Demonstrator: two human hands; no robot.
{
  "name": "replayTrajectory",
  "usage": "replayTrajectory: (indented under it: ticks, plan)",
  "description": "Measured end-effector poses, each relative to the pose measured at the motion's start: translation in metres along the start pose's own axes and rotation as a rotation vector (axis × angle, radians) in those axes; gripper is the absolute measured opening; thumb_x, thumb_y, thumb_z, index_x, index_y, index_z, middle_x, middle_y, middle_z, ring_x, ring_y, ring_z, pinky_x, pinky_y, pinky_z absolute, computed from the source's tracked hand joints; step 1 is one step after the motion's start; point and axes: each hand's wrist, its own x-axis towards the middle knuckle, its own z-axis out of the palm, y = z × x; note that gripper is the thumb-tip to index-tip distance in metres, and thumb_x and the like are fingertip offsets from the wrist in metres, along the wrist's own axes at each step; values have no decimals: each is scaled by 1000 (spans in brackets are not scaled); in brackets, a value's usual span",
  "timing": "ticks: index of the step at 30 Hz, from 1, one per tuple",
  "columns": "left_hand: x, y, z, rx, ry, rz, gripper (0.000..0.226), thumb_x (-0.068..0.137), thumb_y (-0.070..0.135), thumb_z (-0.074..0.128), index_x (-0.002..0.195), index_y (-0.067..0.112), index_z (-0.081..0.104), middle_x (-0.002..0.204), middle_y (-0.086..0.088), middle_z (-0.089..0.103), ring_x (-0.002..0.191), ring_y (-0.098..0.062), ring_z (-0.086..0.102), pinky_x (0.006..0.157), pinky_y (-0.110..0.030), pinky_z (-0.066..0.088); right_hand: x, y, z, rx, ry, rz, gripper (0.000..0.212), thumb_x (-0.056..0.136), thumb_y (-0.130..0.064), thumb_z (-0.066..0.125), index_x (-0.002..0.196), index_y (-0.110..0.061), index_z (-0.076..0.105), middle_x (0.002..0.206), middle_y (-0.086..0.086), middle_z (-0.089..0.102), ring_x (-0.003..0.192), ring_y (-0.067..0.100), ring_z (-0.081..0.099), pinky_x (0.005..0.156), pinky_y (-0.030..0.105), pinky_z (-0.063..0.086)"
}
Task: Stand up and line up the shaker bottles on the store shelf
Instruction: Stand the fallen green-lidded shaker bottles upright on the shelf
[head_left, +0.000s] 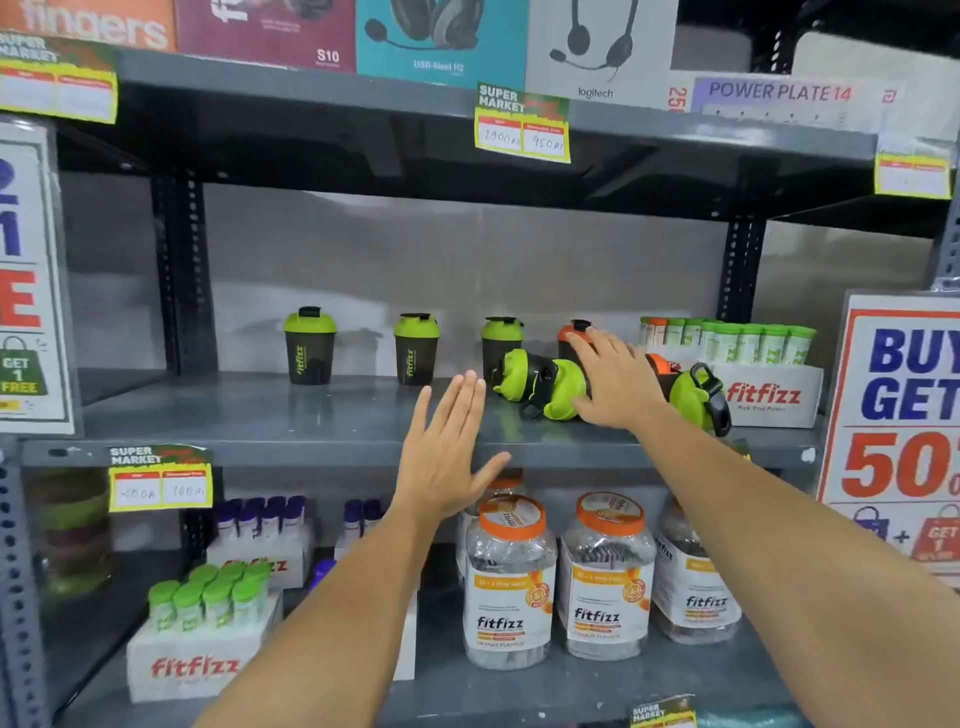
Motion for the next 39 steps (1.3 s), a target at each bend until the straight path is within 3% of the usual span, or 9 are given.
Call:
replayTrajectory:
  ticks: [3, 7, 13, 18, 24, 29, 32, 35, 39]
  plan:
    - [1, -4, 7, 42, -35, -55, 85, 91, 67, 20, 152, 8, 12, 160, -9, 13, 148, -21, 6, 119, -48, 4, 7, 11, 10, 129, -154, 15, 94, 76, -35, 66, 152, -17, 13, 157, 13, 24, 145, 32, 21, 113, 50, 31]
    - [1, -4, 14, 74, -69, -62, 82, 93, 64, 16, 151, 7, 16, 159, -10, 19, 147, -21, 8, 119, -48, 7, 16, 19, 25, 251, -302, 16, 100, 73, -28, 72, 152, -12, 13, 151, 16, 34, 137, 35, 35, 110, 47, 35]
    - [0, -5, 9, 59, -57, -53, 82, 93, 64, 21, 151, 6, 17, 158, -11, 22, 147, -22, 12, 119, -47, 8, 34, 33, 24, 148, -298, -30, 95, 64, -39, 78, 144, -11, 34, 133, 15, 39, 119, 34, 40, 98, 42, 42]
    - [-5, -14, 3, 101, -85, -19, 81, 93, 63, 22, 151, 7, 14, 159, -10, 19, 147, -20, 10, 120, -46, 5, 35, 43, 23, 263, -317, -96, 87, 55, -37, 85, 127, -17, 42, 126, 10, 51, 109, 30, 52, 91, 42, 46]
    - [-35, -75, -17, 196, -106, -104, 83, 92, 66, 11, 151, 8, 7, 160, -9, 13, 148, -20, 5, 120, -47, 4, 34, 33, 17, 190, -214, -110, 76, 48, -57, 78, 109, -25, 46, 109, 1, 64, 89, 24, 56, 66, 33, 41]
    - [-63, -152, -48, 264, -100, -195, 86, 90, 66, 7, 151, 6, 12, 159, -10, 14, 147, -21, 6, 119, -46, 2, 38, -42, 10, 393, -13, -40, 66, 43, -76, 65, 88, -36, 39, 86, -10, 59, 77, 19, 54, 57, 31, 35]
    - [-70, -191, -65, 286, -93, -188, 86, 91, 66, 12, 151, 5, 14, 159, -10, 15, 147, -21, 7, 119, -46, 2, 52, -106, 11, 477, 84, 2, 72, 42, -73, 69, 97, -34, 43, 95, -7, 62, 88, 22, 60, 65, 31, 39]
    - [-71, -218, -76, 259, -72, -182, 85, 91, 64, 19, 150, 4, 17, 158, -12, 18, 147, -22, 11, 119, -46, 3, 73, -176, 10, 601, 157, 44, 89, 48, -67, 71, 122, -25, 46, 119, 1, 63, 110, 25, 60, 81, 36, 48]
    - [-72, -237, -74, 234, -96, -117, 86, 91, 65, 14, 151, 4, 11, 159, -11, 14, 148, -21, 7, 120, -46, 1, 100, -264, 7, 735, 106, 262, 80, 51, -75, 63, 111, -22, 57, 117, 3, 61, 112, 28, 59, 86, 40, 47]
